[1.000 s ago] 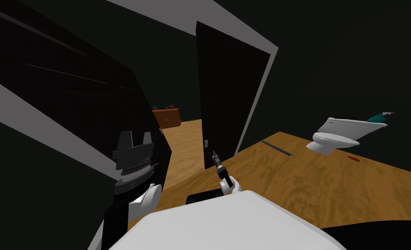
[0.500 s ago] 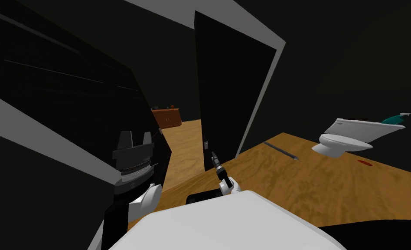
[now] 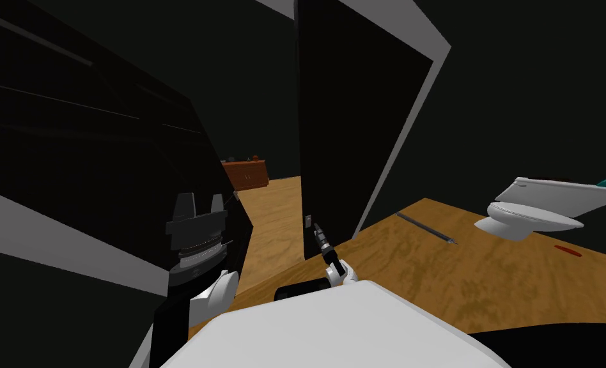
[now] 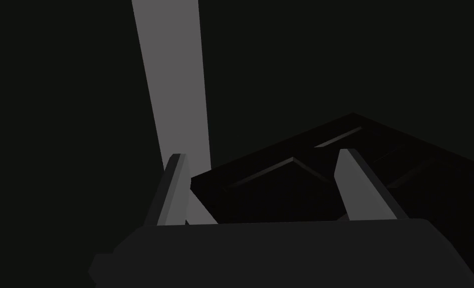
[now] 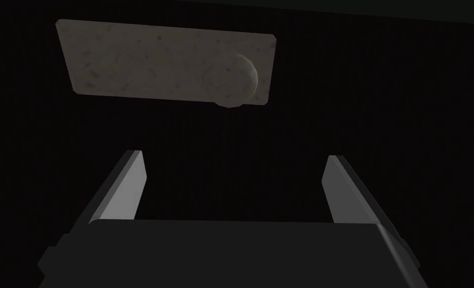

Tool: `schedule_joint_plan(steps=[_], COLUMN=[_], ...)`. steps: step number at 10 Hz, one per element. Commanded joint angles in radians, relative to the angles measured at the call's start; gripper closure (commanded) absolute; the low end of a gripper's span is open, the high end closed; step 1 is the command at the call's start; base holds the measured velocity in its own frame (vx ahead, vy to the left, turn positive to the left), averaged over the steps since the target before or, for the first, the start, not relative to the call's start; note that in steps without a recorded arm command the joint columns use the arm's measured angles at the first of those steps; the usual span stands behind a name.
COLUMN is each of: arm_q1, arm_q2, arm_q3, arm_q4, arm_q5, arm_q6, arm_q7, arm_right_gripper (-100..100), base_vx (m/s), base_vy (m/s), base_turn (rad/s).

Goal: Push the door open

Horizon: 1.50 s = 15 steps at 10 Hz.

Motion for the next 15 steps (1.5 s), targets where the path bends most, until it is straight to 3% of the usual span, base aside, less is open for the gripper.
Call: schedule_joint_plan(steps=[1, 4, 5, 6, 11, 13, 15], arm_q1=[-0.001, -0.005, -0.002, -0.002, -0.002, -0.003, -0.003], arm_q2=[0.001, 0.022, 0.016, 0.016, 0.016, 0.001, 0.001], arm_q3=[-0.003, -0.010, -0.008, -0.008, -0.008, -0.034, -0.034], arm_q4=[0.002, 0.009, 0.006, 0.006, 0.006, 0.010, 0.010], arm_q5=[-0.002, -0.005, -0.004, -0.004, -0.004, -0.005, -0.005], arm_q6=[0.000, -0.003, -0.002, -0.002, -0.002, 0.000, 0.000], arm_q7=[0.001, 0.003, 0.002, 0.002, 0.002, 0.005, 0.005], arm_right_gripper=[-100, -100, -100, 100, 100, 100, 100], base_vx=[0.199, 0.194, 0.068, -0.009, -0.013, 0.124, 0.088], base_vy=[0.059, 0.043, 0.020, -0.003, -0.004, 0.052, 0.047], base_turn=[0.025, 0.026, 0.003, -0.008, 0.002, -0.017, -0.009])
